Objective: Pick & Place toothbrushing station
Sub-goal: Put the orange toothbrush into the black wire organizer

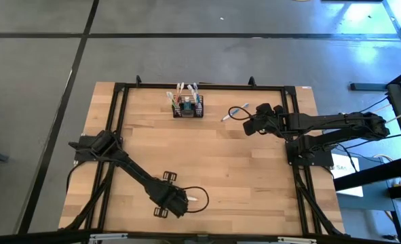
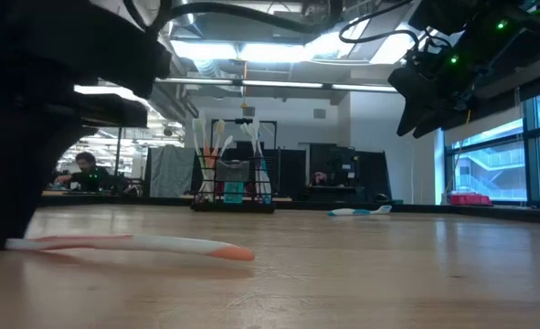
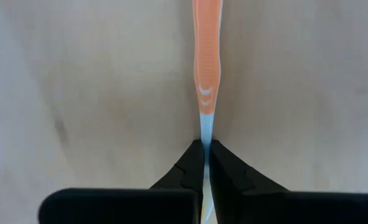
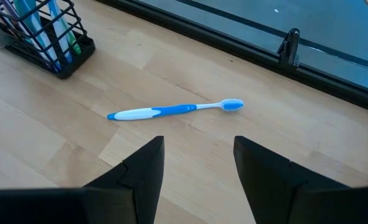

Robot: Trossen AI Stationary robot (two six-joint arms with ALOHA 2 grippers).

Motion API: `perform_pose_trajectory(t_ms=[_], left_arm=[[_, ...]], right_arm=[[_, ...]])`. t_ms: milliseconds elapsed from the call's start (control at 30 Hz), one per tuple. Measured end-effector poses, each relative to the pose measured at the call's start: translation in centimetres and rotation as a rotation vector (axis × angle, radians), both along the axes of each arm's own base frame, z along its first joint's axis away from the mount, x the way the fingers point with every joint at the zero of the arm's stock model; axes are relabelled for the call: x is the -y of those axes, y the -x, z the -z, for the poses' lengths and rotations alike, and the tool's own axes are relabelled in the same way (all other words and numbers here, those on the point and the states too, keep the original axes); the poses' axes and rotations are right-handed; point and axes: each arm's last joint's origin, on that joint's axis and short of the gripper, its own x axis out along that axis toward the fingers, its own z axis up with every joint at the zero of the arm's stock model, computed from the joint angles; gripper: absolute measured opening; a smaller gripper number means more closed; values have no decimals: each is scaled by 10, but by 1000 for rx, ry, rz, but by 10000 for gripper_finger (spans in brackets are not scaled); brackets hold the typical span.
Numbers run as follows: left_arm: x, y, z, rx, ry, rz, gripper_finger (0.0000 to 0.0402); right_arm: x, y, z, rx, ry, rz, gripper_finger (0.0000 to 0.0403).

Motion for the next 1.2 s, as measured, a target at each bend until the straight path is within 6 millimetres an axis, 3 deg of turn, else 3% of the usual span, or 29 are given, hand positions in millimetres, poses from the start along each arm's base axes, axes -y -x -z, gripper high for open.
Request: perform_pose_trajectory(t_ms=[400,733,1200], left_arm=[[-16,0,-2,-23,-116,22,4],[-47,-10,-30,46,-134,15,1],[-68,-16,-44,85,-198,30,1]], right_arm=[[0,0,0,-2,-2,-4,197],[0,0,0,-10,3,-11,197],[-2,-1,1,-16,-69,-74,197]])
